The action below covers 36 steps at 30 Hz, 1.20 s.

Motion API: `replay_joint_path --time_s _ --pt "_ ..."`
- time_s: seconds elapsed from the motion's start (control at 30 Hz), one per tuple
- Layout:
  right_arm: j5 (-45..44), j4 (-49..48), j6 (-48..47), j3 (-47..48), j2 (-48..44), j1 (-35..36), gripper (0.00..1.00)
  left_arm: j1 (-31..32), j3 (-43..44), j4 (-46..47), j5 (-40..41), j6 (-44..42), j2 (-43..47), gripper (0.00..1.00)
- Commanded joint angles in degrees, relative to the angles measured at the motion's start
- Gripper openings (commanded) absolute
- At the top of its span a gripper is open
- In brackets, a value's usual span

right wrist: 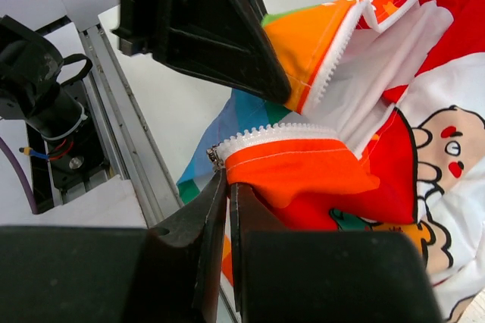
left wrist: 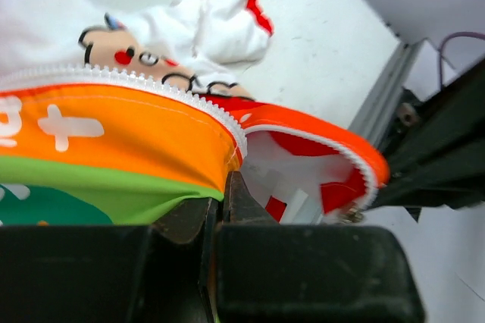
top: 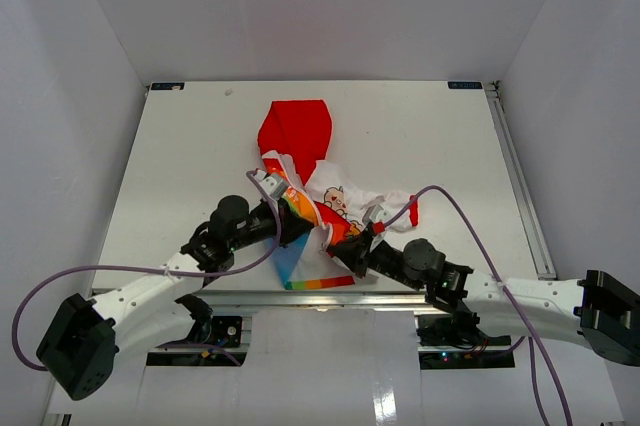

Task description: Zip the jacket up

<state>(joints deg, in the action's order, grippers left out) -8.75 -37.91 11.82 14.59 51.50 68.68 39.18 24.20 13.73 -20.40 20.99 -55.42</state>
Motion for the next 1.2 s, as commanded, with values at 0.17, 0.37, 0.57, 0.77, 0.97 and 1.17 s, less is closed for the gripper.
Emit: replay_joint_path --time_s 0.17,0.37,0.57,0.77,0.97,1.17 --pt "1.05 -4.63 -2.59 2.11 0.01 -0.92 0.08 -0.01 -6.56 20.53 -12.09 -0.37 6.57 0.0" --pt "2.38 -4.42 -2.24 2.11 -0.14 -1.51 0.08 -0.07 -6.86 21.54 -17.26 -0.98 5.85 0.0" --pt "10.99 1.46 -1.98 3.16 -2.03 -4.87 0.08 0.02 -9.64 22.27 -19.49 -2.54 9.76 0.0" --pt "19.59 5.89 -2.01 3.65 -4.42 -8.0 0.08 0.11 -10.64 21.1 -21.97 -3.35 10.58 0.0" --pt "25.81 7.66 -2.17 5.61 -4.53 -9.09 0.08 0.11 -8.88 18.02 -21.8 -5.12 7.58 0.0" --pt "27.42 7.94 -1.58 6.75 -2.59 -9.25 0.08 0.19 -9.2 17.78 -22.19 -6.27 7.0 0.0"
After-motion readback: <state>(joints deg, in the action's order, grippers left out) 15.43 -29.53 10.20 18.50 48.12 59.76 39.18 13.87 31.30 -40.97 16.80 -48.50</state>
